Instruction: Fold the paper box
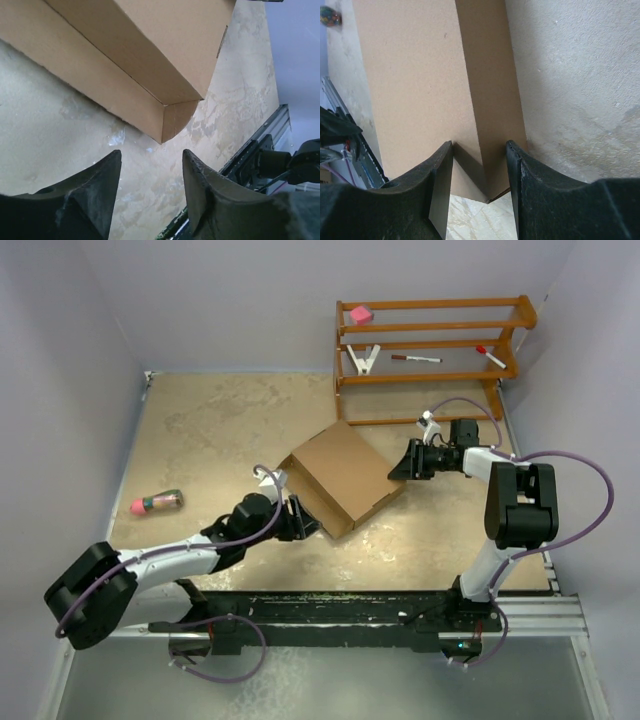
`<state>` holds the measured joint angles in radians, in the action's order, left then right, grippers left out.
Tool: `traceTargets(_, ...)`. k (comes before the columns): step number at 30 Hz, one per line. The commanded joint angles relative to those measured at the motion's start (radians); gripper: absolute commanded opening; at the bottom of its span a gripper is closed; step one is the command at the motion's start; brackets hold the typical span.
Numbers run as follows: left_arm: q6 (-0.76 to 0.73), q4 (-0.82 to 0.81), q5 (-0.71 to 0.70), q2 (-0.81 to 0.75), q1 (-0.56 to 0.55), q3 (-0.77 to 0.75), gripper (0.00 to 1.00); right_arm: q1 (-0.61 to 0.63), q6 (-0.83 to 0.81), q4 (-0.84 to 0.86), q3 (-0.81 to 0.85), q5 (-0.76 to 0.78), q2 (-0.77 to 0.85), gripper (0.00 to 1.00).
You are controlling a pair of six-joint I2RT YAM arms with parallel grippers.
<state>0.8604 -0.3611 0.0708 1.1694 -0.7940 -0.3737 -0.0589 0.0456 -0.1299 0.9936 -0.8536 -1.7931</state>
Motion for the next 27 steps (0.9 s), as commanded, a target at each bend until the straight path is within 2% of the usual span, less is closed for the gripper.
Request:
traceTargets(1, 0.114, -0.030, 0.053, 0.037, -0.002, -0.007, 0.46, -0.004, -0.054, -0.005, 0.005, 0.152, -0.037, 0.46)
traceTargets(5, 0.106, 0.026, 0.050, 0.099, -0.001, -0.006, 0.22, -0.004, -0.054, -0.004, 0.005, 0.152, -0.037, 0.46)
traceTargets(8, 0.103, 0.004, 0.077, 0.173, -0.009, -0.021, 0.16, -0.004, -0.053, -0.003, 0.004, 0.152, -0.038, 0.46)
traceTargets(20, 0.147, -0.135, 0.048, 0.387, -0.116, -0.126, 0.17, -0.004, -0.054, -0.002, 0.005, 0.147, -0.040, 0.46)
traceTargets(27, 0.132, -0.129, -0.003, 0.398, -0.126, -0.211, 0.17, -0.002, -0.056, -0.002, 0.004, 0.131, -0.049, 0.45)
